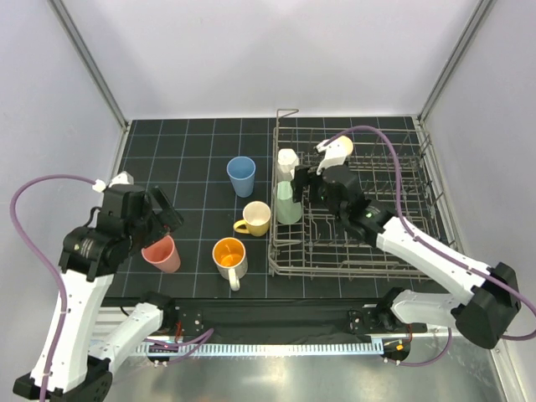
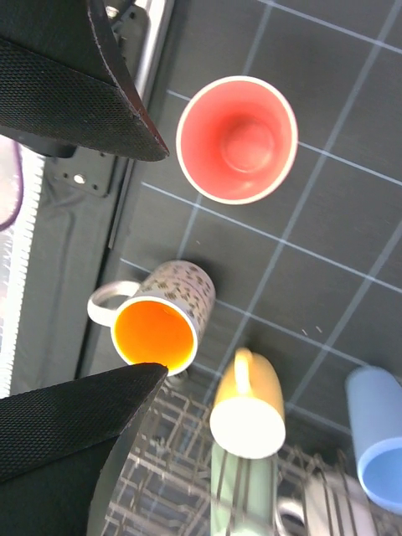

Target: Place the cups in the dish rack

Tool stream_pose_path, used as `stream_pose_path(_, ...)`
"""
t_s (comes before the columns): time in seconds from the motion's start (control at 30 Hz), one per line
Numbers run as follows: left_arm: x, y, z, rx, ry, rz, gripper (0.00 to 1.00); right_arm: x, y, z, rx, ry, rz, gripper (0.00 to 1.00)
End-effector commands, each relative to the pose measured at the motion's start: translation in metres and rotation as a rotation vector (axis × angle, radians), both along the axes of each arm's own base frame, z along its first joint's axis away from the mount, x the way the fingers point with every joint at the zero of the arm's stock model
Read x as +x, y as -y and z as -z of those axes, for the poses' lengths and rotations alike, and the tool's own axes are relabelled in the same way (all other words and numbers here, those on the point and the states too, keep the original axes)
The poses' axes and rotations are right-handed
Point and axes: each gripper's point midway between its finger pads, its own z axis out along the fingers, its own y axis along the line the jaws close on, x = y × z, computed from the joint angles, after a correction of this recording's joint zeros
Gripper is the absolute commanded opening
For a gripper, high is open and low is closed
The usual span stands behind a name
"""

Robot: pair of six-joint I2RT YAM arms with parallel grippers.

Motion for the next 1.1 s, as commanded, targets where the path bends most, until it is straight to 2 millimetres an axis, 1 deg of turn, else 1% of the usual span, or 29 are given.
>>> stream_pose_path(0.0, -0.004, -0.002, 0.009, 0.018, -0.080, -0.023, 1.00, -0.004, 0.022, -0.050, 0.039, 0.059, 0.094, 0.94)
stream_pose_path(0.03, -0.005, -0.003, 0.011, 0.021, -0.092, -0.021, 1.00, -0.007, 0.028, -0.047, 0.012, 0.040, 0.105, 0.95)
stream_pose_path(0.07, -0.005, -0.002, 0.013, 0.021, -0.098, -0.019, 1.00, -0.008, 0.032, -0.050, 0.001, 0.039, 0.117, 0.96)
stream_pose_path(0.1, -0.006, -0.002, 0.017, 0.021, -0.106, -0.017, 1.00, -0.009, 0.035, -0.061, 0.011, 0.050, 0.130, 0.96)
stream_pose_path(0.13, -0.007, -0.001, 0.018, 0.012, -0.110, -0.026, 1.00, -0.013, 0.041, -0.059, -0.014, 0.031, 0.136, 0.97)
stream_pose_path(0.17, -0.007, -0.001, 0.019, 0.009, -0.112, -0.033, 1.00, -0.014, 0.044, -0.067, -0.010, 0.039, 0.147, 0.98)
stream_pose_path(0.27, -0.005, -0.003, 0.022, -0.004, -0.117, -0.083, 1.00, -0.021, 0.054, -0.074, -0.019, 0.032, 0.159, 1.00)
stream_pose_path(0.3, -0.004, -0.002, 0.026, -0.002, -0.130, -0.084, 1.00, -0.025, 0.058, -0.079, -0.014, 0.033, 0.162, 1.00)
stream_pose_path(0.5, -0.003, -0.007, 0.044, 0.017, -0.194, -0.147, 1.00, -0.037, 0.067, -0.089, 0.006, 0.008, 0.152, 1.00)
stream_pose_path(0.53, -0.003, -0.007, 0.048, 0.024, -0.209, -0.152, 1.00, -0.041, 0.069, -0.086, -0.002, -0.010, 0.150, 1.00)
stream_pose_path(0.57, -0.002, -0.008, 0.049, 0.026, -0.214, -0.164, 1.00, -0.042, 0.071, -0.088, 0.004, -0.012, 0.154, 1.00)
stream_pose_path(0.67, -0.002, -0.015, 0.056, 0.060, -0.242, -0.203, 0.98, -0.050, 0.075, -0.085, 0.003, -0.032, 0.152, 1.00)
stream_pose_path(0.87, 0.000, -0.021, 0.072, 0.111, -0.293, -0.236, 0.96, -0.060, 0.087, -0.071, -0.004, -0.081, 0.180, 1.00)
stream_pose_path(0.93, -0.002, -0.023, 0.077, 0.122, -0.322, -0.263, 0.95, -0.064, 0.089, -0.069, 0.002, -0.096, 0.184, 1.00)
stream_pose_path(1.0, 0.000, -0.026, 0.080, 0.134, -0.327, -0.289, 0.96, -0.068, 0.090, -0.071, 0.019, -0.095, 0.184, 1.00)
stream_pose_path(1.07, 0.003, -0.028, 0.080, 0.139, -0.316, -0.310, 0.96, -0.070, 0.088, -0.072, 0.043, -0.100, 0.176, 1.00)
